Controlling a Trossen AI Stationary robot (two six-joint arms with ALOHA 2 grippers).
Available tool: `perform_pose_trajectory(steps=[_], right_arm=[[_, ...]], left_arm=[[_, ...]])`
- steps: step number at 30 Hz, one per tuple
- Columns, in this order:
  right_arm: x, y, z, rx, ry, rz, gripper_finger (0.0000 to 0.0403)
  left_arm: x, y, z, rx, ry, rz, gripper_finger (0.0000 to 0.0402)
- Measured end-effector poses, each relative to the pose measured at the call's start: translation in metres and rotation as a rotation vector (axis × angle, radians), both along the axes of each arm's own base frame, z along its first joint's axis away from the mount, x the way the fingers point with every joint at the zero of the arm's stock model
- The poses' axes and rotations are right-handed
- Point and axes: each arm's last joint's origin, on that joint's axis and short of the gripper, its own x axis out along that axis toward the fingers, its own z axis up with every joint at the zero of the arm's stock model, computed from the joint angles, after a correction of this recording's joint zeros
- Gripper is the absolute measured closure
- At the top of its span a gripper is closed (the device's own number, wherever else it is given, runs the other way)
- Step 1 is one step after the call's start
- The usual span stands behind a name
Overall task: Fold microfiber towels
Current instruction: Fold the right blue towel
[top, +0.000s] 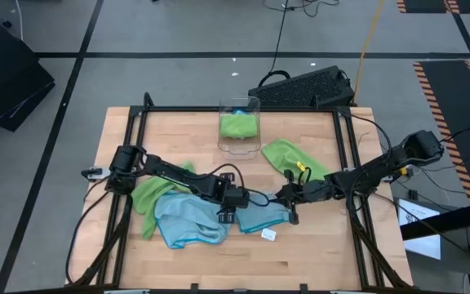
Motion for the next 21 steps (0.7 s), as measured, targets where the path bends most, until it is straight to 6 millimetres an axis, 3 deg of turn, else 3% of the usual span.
perform_pose_trajectory(steps=[5, 16, 21], right_arm=[[0.000, 0.000, 0.001, 0.001, -0.008, 0.001, 0.0397], [0.000, 0.000, 0.001, -0.008, -0.005, 0.004, 0.0397], [0.000, 0.000, 0.001, -0.016, -0.009, 0.008, 0.0397]], left_arm=[[-0.002, -0.002, 0.006, -0.011, -0.007, 0.027, 0.0285], [-0.013, -0.023, 0.041, -0.001, -0.102, -0.012, 0.0367], [-0.016, -0.030, 0.041, -0.018, -0.095, -0.009, 0.0394]])
